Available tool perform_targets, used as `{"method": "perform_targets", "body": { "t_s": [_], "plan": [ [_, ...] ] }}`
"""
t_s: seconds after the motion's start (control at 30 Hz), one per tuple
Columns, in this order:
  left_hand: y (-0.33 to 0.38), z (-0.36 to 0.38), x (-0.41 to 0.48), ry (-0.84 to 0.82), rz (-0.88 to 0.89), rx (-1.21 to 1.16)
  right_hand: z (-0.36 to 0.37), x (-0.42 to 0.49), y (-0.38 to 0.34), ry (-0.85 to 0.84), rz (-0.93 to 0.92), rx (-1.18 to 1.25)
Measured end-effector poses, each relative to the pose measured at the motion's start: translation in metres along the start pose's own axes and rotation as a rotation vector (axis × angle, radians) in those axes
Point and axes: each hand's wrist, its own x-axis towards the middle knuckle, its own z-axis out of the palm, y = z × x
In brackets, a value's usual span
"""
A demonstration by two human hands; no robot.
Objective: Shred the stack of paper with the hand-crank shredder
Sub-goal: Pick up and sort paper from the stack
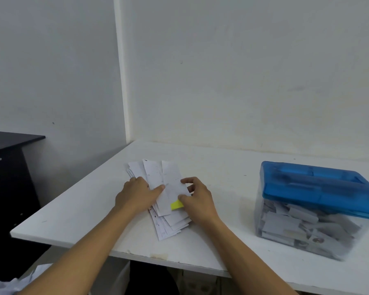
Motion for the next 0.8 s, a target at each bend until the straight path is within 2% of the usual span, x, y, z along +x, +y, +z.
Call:
{"method": "perform_targets", "body": {
  "t_s": [0.2, 0.43, 0.6, 0.73, 0.8],
  "plan": [
    [0.024, -0.006, 0.009, -0.079, -0.126, 0.01, 0.003, 0.001, 0.002, 0.03, -0.005, -0.06],
    [0.03, -0.008, 0.012, -0.012, -0.128, -0.243, 0.001, 0.003, 0.003, 0.066, 0.018, 0.014],
    [0.031, -0.007, 0.008, -0.007, -0.241, -0.425, 0.0, 0.004, 0.002, 0.055, 0.037, 0.01],
    [0.031, -0.009, 0.001, 0.021, -0.184, -0.322, -0.001, 0.002, 0.0, 0.025, 0.034, -0.005],
    [0.03, -0.01, -0.002, 0.015, -0.188, -0.398, -0.001, 0.002, 0.0, -0.003, 0.035, -0.013]
  ]
}}
